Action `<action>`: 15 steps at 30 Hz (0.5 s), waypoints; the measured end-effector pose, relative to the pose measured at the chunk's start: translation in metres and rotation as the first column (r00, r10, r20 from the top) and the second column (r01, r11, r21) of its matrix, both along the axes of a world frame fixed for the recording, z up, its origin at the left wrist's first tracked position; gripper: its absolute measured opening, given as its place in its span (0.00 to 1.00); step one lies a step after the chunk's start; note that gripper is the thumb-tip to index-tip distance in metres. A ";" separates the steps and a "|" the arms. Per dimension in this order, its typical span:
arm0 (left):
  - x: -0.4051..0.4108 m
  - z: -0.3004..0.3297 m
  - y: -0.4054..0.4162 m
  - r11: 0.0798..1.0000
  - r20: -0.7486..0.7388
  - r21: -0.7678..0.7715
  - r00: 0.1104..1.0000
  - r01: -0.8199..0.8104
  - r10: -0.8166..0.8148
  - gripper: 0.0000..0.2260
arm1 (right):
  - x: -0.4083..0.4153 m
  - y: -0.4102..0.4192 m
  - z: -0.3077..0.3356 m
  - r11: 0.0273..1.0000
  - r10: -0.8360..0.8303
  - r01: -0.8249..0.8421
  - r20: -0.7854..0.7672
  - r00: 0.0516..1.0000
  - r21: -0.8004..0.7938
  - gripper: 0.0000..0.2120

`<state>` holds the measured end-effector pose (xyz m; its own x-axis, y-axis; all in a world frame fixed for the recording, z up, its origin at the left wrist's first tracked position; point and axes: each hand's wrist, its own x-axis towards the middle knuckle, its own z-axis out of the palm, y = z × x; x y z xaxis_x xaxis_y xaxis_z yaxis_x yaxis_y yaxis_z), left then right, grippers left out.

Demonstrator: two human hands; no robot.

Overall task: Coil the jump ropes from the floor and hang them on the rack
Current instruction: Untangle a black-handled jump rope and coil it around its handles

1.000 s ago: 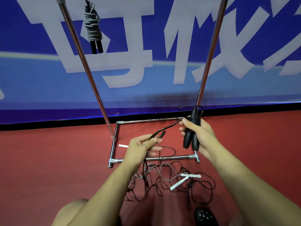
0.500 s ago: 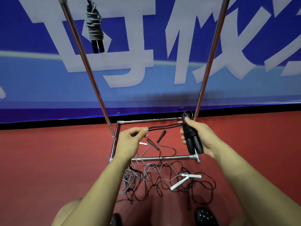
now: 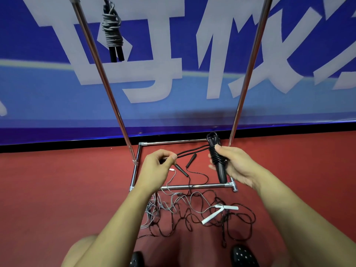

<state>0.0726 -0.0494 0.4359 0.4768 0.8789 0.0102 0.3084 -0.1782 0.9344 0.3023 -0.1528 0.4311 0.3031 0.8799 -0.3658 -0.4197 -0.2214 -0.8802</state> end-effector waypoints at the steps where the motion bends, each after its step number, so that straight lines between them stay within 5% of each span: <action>1: 0.000 0.000 -0.001 1.000 -0.006 -0.002 1.000 0.003 -0.003 0.05 | 0.000 0.000 -0.001 1.000 -0.003 0.002 0.017 1.000 0.007 0.11; 6: 0.002 0.004 -0.004 1.000 -0.016 -0.005 1.000 0.026 -0.026 0.05 | -0.005 -0.004 0.003 1.000 0.013 -0.015 0.132 0.991 0.017 0.07; 10: 0.002 0.007 -0.006 0.999 0.024 -0.020 0.999 0.049 -0.049 0.05 | -0.009 -0.005 0.005 0.999 -0.008 0.015 0.177 0.984 -0.035 0.14; 15: 0.001 0.010 -0.007 0.997 0.058 -0.036 0.996 0.064 -0.062 0.05 | -0.012 -0.001 0.000 0.999 0.011 -0.008 0.092 0.996 -0.032 0.16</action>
